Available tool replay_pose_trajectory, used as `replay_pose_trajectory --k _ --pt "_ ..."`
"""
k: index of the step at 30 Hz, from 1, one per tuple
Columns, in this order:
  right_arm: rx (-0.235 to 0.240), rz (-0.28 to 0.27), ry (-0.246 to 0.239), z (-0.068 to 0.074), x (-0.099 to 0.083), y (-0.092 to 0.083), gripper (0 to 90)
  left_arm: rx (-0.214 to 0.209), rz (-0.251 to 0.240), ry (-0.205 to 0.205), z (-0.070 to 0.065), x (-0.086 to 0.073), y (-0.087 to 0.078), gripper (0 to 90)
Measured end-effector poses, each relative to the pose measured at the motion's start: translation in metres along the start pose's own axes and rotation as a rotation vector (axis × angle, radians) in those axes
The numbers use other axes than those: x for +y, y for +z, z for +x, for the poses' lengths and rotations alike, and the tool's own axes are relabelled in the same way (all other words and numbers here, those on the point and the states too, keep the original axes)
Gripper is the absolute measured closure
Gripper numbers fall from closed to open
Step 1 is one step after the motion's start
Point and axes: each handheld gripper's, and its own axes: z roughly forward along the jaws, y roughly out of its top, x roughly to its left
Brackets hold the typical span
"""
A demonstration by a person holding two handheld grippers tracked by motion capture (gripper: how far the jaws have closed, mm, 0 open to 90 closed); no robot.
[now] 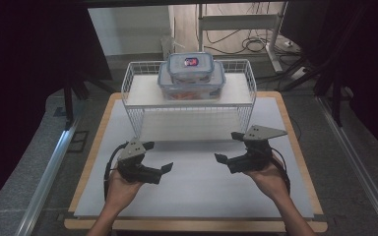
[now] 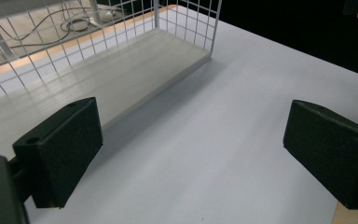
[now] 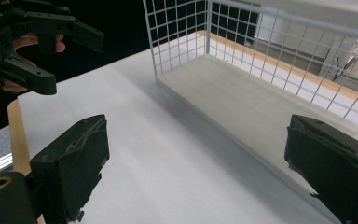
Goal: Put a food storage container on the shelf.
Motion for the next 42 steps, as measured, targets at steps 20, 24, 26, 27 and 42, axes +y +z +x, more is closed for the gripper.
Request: replay_pose_trajectory --k 20,24,26,27,42 --pt "-0.004 0.033 0.019 0.007 -0.036 -0.007 7.5 0.007 0.028 -0.008 -0.01 -0.042 -0.006 4.2" --pt "-0.017 0.044 0.031 0.007 -0.047 -0.008 7.5 0.019 0.042 -0.008 -0.012 -0.052 -0.008 4.2" --pt "-0.019 0.047 0.031 0.007 -0.049 -0.008 7.4 0.024 0.043 -0.013 -0.012 -0.056 -0.01 4.2" --pt "-0.029 0.054 0.032 0.007 -0.056 -0.009 7.4 0.028 0.044 -0.016 -0.013 -0.058 -0.011 4.1" --pt "-0.078 0.101 0.03 0.012 -0.089 -0.016 6.2 0.066 0.108 -0.015 -0.017 -0.083 -0.019 3.9"
